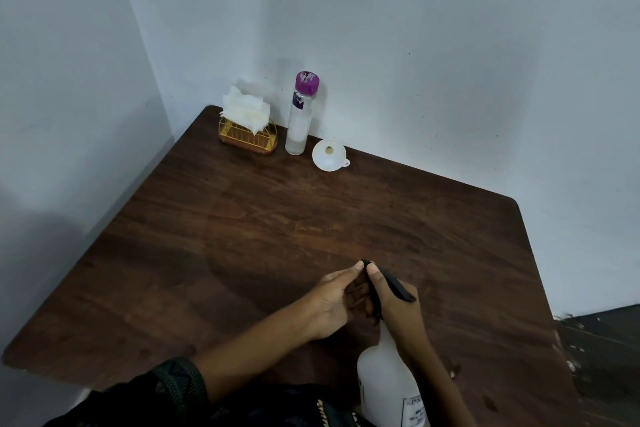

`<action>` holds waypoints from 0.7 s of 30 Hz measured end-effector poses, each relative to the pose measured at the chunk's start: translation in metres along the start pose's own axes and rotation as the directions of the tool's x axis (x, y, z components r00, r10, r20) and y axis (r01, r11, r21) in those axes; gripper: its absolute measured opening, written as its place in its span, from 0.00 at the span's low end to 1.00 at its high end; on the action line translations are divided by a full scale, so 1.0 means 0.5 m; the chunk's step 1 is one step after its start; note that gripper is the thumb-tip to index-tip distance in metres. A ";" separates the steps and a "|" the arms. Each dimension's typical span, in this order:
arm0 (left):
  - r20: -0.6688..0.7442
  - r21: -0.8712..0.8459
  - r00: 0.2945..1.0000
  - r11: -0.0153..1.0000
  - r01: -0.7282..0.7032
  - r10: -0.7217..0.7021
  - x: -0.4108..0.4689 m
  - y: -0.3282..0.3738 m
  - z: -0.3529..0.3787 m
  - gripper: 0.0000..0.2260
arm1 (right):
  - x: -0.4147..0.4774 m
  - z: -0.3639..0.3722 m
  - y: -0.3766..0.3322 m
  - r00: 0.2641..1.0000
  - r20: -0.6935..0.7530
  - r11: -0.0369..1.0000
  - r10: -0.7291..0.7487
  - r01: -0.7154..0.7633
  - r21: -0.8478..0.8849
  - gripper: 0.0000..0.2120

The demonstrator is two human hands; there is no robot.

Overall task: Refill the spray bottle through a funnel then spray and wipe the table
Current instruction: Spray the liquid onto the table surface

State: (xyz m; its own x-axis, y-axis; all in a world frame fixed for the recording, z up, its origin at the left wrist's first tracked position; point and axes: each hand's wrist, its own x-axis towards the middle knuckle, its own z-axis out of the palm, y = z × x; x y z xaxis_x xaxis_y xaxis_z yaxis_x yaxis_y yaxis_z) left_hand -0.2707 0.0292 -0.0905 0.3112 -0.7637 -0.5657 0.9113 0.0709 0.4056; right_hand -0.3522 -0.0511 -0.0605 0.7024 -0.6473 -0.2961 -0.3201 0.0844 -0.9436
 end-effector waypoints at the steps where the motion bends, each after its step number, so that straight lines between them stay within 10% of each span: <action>1: 0.002 0.003 1.000 1.000 -0.004 0.004 0.000 0.000 0.000 0.12 | 0.002 -0.005 -0.002 0.999 0.038 1.000 0.006 -0.006 -0.005 0.17; 6: 0.002 0.062 0.999 0.997 -0.048 0.048 0.001 0.000 0.002 0.06 | 0.003 -0.029 -0.017 0.980 0.195 0.999 0.033 -0.035 0.005 0.18; 11: 0.051 0.065 0.995 0.993 -0.094 0.090 -0.004 0.004 0.003 0.08 | 0.001 -0.013 -0.013 0.996 0.059 0.998 0.066 -0.065 -0.018 0.17; 21: 0.178 0.416 0.920 0.821 -0.392 0.349 -0.016 0.025 -0.001 0.11 | 0.019 -0.058 -0.029 0.857 0.445 0.923 0.259 -0.356 0.147 0.29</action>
State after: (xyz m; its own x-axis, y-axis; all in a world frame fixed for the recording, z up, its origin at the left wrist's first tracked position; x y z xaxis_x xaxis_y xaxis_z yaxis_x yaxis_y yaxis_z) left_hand -0.2618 0.0365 -0.0813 0.5564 -0.7920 -0.2513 0.5140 0.0904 0.8530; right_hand -0.3593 -0.0803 -0.0454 0.8021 -0.1955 -0.5642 -0.4517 0.4194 -0.7875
